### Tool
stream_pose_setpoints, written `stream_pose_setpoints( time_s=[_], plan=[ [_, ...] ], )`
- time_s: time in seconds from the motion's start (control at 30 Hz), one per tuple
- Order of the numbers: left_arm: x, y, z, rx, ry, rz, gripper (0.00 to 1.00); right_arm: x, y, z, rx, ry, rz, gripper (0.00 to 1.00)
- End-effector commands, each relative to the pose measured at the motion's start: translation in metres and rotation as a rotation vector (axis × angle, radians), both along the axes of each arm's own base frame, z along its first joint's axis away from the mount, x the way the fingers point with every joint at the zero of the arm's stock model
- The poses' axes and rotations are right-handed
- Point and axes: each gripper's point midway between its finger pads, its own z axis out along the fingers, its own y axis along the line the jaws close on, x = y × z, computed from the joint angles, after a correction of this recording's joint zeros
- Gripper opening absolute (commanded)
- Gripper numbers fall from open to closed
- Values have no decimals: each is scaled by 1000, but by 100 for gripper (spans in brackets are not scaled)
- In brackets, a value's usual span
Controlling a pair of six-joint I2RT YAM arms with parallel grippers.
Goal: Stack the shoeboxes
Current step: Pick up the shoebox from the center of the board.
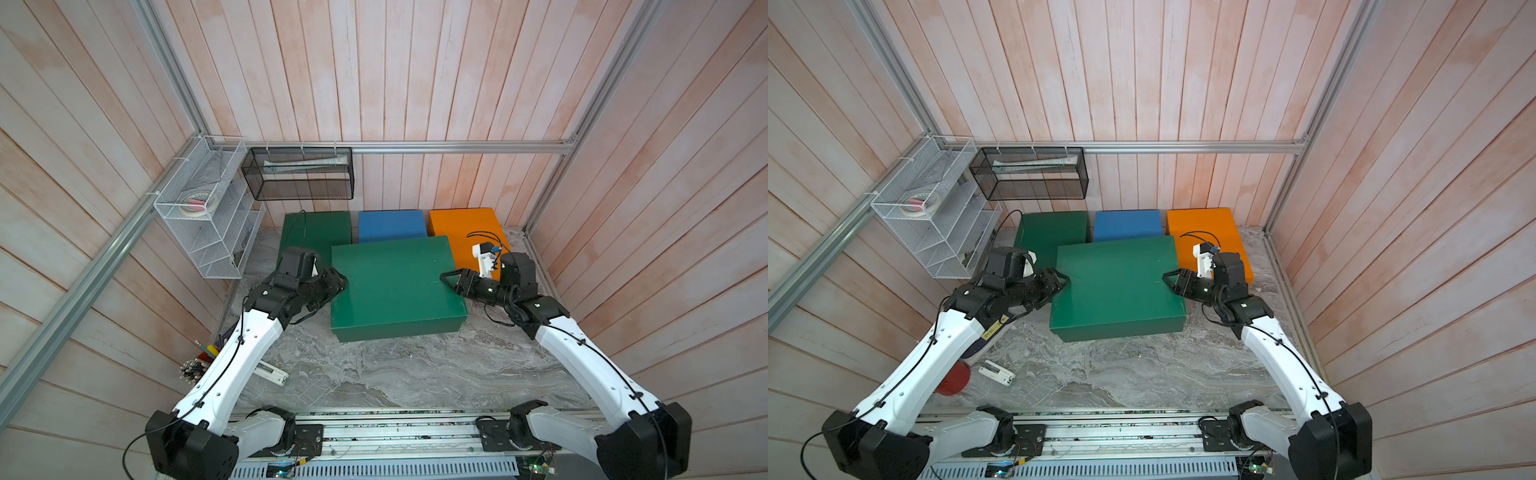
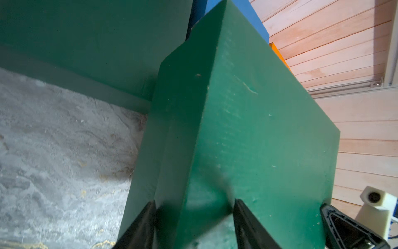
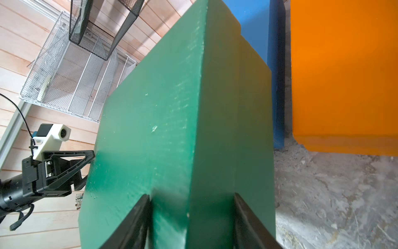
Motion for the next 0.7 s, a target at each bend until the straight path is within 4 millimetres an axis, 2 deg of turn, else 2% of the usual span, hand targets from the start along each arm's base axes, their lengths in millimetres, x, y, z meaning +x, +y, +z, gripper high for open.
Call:
stream_pose_setpoints(
  time_s=[0.0,0.13,0.37,0.53,0.67],
  plan=[
    [27,-47,47,-173,-155,-199,61,6,31,4,33,-37,165,58],
    [60,-49,47,-180,-178,-202,61,29,34,-9,29,-26,173,58],
    [117,-43,51,-222,-203,-195,61,77,19,-2,49,-55,117,62],
    [143,-45,48,-246,-210,-200,61,98,18,-5,66,-48,108,63],
    [161,-41,36,-250,-190,-192,61,113,14,-7,81,-45,91,64]
  ],
)
